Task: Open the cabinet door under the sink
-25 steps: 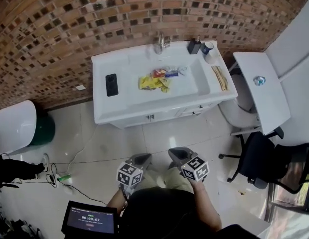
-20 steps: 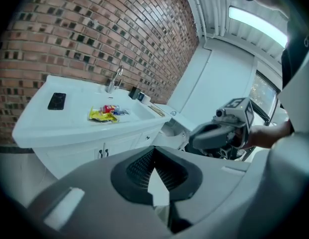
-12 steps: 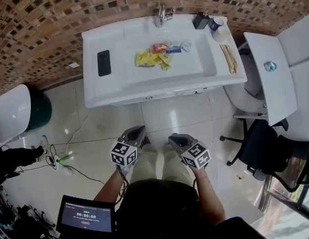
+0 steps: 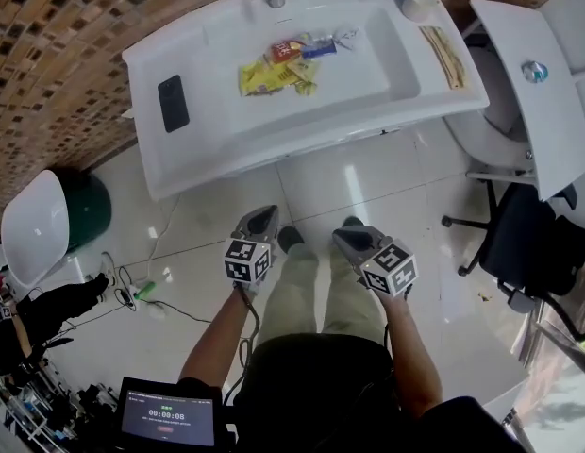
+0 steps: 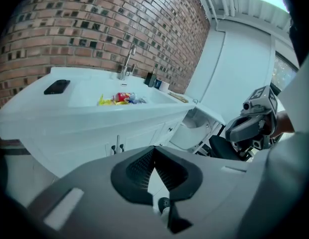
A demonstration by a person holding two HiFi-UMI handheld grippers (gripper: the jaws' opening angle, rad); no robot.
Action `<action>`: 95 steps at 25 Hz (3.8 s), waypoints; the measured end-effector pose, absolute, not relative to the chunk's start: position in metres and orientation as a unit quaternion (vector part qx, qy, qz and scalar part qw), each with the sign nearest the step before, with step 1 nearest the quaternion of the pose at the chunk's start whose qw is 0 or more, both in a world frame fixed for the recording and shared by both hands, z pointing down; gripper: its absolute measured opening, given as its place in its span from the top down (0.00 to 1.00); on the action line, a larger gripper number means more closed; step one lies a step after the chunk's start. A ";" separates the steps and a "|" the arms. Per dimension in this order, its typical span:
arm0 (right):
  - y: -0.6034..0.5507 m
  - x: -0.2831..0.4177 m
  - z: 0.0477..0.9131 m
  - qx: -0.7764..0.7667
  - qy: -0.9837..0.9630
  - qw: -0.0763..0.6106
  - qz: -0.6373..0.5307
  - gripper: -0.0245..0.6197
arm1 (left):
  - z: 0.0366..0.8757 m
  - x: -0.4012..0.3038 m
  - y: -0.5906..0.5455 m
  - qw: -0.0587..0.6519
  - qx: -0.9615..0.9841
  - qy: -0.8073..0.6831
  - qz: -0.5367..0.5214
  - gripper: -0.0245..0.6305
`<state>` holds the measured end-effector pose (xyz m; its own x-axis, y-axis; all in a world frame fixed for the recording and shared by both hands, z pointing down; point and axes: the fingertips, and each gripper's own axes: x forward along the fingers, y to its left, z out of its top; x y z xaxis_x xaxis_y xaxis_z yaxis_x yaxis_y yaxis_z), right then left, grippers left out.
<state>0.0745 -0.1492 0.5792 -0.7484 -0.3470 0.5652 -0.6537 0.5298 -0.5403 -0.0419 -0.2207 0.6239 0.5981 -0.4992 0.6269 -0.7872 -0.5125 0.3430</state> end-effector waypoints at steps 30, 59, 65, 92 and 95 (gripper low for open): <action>-0.098 0.061 0.689 0.313 -0.797 0.162 0.490 0.97 | 0.854 -0.066 -0.321 0.318 0.764 -0.447 0.341 0.78; -0.071 0.098 0.702 0.305 -0.790 0.187 0.499 0.97 | 0.889 -0.055 -0.360 0.331 0.741 -0.469 0.349 0.84; -0.072 0.095 0.702 0.300 -0.795 0.184 0.494 0.97 | 0.891 -0.055 -0.350 0.312 0.747 -0.457 0.368 0.85; -0.056 0.072 0.699 0.275 -0.807 0.199 0.483 0.97 | 0.890 -0.066 -0.275 0.348 0.734 -0.477 0.336 0.85; -0.057 0.070 0.699 0.276 -0.807 0.201 0.482 0.97 | 0.890 -0.067 -0.271 0.355 0.733 -0.479 0.328 0.84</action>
